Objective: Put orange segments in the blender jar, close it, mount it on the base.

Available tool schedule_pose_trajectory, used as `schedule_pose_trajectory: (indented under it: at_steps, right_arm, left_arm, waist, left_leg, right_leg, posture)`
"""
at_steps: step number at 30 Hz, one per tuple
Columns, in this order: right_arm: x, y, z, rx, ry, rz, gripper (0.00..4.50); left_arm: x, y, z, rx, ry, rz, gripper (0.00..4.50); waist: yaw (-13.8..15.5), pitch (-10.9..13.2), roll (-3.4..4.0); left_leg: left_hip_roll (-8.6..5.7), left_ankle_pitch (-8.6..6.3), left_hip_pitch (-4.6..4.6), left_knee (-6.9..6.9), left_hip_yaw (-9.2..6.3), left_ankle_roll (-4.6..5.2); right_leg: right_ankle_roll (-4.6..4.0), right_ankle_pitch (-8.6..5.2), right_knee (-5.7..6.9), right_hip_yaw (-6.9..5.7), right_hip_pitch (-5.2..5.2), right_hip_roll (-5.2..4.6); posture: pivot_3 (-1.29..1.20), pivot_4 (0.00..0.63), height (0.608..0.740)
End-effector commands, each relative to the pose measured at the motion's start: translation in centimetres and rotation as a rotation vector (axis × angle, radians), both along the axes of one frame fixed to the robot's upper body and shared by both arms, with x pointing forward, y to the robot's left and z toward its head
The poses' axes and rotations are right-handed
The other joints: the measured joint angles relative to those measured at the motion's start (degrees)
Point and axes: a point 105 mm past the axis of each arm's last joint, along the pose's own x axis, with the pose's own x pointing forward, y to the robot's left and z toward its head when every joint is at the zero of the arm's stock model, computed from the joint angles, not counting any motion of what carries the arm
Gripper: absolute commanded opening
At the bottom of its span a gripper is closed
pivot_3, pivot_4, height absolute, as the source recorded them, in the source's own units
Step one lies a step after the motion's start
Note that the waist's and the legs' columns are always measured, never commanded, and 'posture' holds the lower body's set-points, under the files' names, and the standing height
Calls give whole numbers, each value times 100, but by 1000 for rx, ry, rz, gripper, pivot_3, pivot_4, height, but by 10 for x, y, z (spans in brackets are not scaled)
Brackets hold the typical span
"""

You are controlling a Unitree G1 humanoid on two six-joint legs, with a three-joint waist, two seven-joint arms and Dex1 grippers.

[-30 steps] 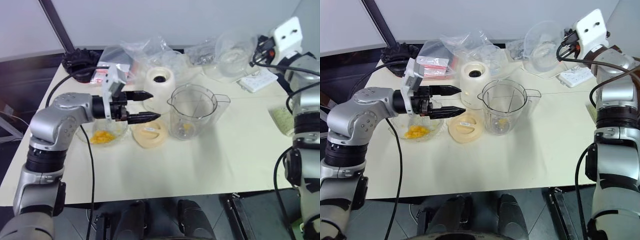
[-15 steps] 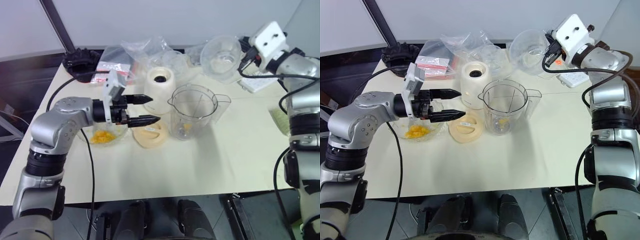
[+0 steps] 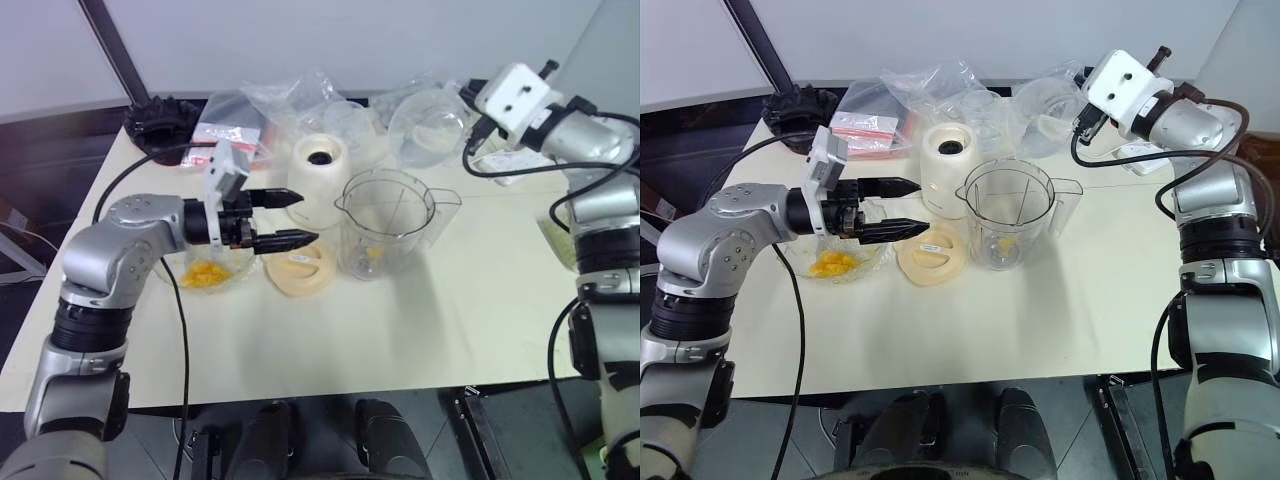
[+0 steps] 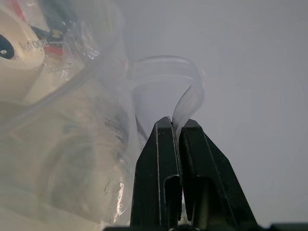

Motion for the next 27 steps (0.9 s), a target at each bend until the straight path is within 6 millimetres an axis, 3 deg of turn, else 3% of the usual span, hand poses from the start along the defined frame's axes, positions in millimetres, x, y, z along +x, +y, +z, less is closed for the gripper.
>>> schedule_pose_trajectory:
  at_steps: [1, 20, 27]
  right_arm:
    - [-10, 0, 26, -20, -111, 7, 34]
    - [-12, 3, 21, -159, -167, -1, 34]
    - [-11, -2, 19, -113, -151, -14, 34]
  left_arm:
    - [-1, 3, 8, -6, -47, 4, 4259]
    - [0, 1, 9, 0, -57, 4, 4259]
    - [0, 0, 9, 0, -57, 3, 4259]
  waist:
    - [1, 0, 0]
    - [-1, 0, 0]
    - [-1, 0, 0]
  left_leg:
    - [0, 0, 0, 0, 0, 0]
    - [0, 1, 0, 0, 0, -1]
    - [0, 1, 0, 0, 0, -1]
  right_leg:
    - [0, 0, 0, 0, 0, 0]
    - [0, 0, 0, 0, 0, 0]
    - [0, 0, 0, 0, 0, 0]
  posture:
    - [0, 150, 740]
    - [0, 150, 740]
    - [0, 150, 740]
